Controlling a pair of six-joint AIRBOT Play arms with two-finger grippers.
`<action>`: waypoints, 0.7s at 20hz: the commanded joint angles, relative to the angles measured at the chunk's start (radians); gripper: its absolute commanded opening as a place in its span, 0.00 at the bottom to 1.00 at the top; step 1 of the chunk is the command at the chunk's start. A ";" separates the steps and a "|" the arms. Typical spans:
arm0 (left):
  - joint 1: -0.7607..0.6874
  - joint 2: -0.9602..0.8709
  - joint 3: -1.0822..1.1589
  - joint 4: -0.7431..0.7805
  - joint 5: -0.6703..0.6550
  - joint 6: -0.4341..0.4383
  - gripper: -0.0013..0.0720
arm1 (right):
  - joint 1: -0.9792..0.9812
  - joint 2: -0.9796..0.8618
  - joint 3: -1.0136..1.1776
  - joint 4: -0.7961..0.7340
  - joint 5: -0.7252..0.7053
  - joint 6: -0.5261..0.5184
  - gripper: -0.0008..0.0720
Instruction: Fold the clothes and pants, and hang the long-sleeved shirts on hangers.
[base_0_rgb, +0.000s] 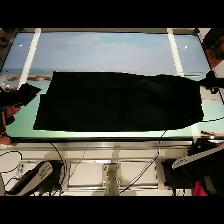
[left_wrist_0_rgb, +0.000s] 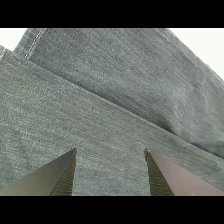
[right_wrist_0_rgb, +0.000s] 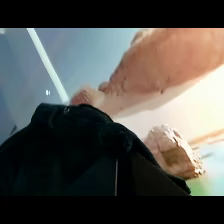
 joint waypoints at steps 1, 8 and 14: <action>-0.001 -0.001 0.001 0.001 0.000 0.000 0.68 | 0.006 -0.001 0.085 -0.046 -0.092 0.076 0.10; -0.001 -0.009 0.000 0.001 -0.002 0.000 0.68 | 0.037 -0.003 0.110 -0.060 -0.056 0.075 0.78; 0.000 -0.050 -0.003 0.111 -0.066 -0.002 0.04 | 0.033 -0.001 0.141 -0.160 0.254 -0.023 0.09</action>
